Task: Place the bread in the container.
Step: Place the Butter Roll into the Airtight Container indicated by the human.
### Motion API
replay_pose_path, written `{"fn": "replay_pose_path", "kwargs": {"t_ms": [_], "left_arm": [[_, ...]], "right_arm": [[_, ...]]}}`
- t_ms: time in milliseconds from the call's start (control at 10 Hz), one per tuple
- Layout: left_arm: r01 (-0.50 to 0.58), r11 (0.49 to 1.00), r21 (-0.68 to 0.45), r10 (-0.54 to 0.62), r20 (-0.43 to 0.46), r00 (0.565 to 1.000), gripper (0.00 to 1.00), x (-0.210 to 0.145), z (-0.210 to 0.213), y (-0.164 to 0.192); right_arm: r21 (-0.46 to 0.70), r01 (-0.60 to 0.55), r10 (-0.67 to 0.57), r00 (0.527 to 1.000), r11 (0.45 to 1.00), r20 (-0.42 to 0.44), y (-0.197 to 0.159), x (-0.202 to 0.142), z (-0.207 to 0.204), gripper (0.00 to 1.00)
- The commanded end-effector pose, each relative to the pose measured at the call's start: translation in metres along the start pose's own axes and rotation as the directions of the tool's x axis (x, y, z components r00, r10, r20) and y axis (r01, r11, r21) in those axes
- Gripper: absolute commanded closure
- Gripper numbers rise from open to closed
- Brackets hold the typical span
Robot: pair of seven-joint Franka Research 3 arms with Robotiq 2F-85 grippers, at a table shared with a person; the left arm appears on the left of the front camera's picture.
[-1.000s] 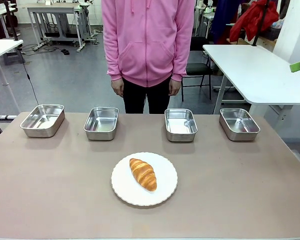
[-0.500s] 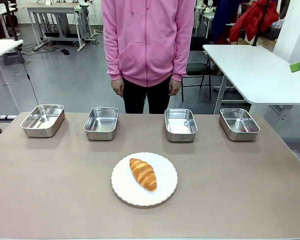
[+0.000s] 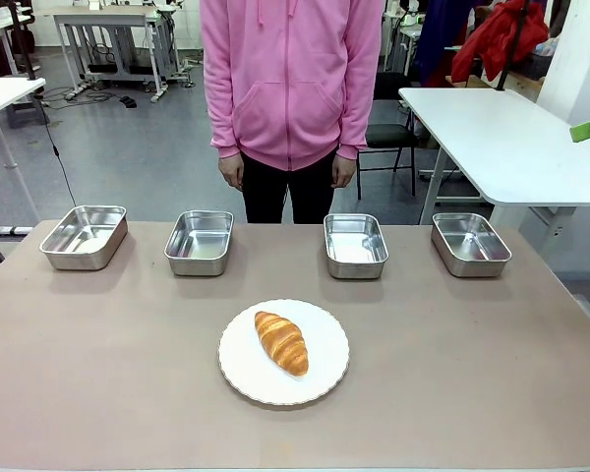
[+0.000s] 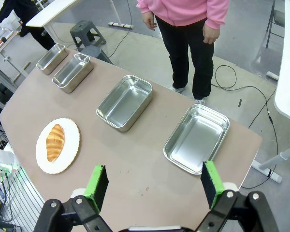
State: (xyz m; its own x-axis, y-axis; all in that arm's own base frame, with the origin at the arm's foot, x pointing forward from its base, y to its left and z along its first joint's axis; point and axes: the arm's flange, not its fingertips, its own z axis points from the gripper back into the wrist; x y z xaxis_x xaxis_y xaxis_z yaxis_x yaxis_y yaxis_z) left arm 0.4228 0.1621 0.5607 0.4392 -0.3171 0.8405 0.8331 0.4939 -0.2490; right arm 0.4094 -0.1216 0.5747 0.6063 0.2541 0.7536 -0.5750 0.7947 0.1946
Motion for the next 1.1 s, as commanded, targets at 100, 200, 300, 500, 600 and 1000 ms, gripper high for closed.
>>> {"fn": "replay_pose_path", "kwargs": {"t_ms": [100,200,300,500,600,1000], "left_arm": [[0.007,1.000,-0.001,-0.007,0.001,1.000,0.00,-0.0003,0.0001,-0.0001],[0.007,1.000,-0.001,-0.007,0.001,1.000,0.00,-0.0003,0.0001,-0.0001],[0.007,1.000,-0.001,-0.007,0.001,1.000,0.00,-0.0003,0.0001,-0.0001],[0.007,1.000,-0.001,-0.007,0.001,1.000,0.00,-0.0003,0.0001,-0.0001],[0.007,1.000,-0.001,-0.007,0.001,1.000,0.00,-0.0003,0.0001,-0.0001],[0.007,1.000,-0.001,-0.007,0.001,1.000,0.00,-0.0003,0.0001,-0.0001]], "right_arm": [[0.014,-0.007,0.006,1.000,1.000,0.022,-0.0004,0.0016,-0.0004,0.00],[0.014,-0.007,0.006,1.000,1.000,0.022,-0.0004,0.0016,-0.0004,0.00],[0.014,-0.007,0.006,1.000,1.000,0.022,-0.0004,0.0016,-0.0004,0.00],[0.014,-0.007,0.006,1.000,1.000,0.022,-0.0004,0.0016,-0.0004,0.00],[0.014,-0.007,0.006,1.000,1.000,0.022,-0.0004,0.0016,-0.0004,0.00],[0.014,-0.007,0.006,1.000,1.000,0.022,-0.0004,0.0016,-0.0004,0.00]]}}
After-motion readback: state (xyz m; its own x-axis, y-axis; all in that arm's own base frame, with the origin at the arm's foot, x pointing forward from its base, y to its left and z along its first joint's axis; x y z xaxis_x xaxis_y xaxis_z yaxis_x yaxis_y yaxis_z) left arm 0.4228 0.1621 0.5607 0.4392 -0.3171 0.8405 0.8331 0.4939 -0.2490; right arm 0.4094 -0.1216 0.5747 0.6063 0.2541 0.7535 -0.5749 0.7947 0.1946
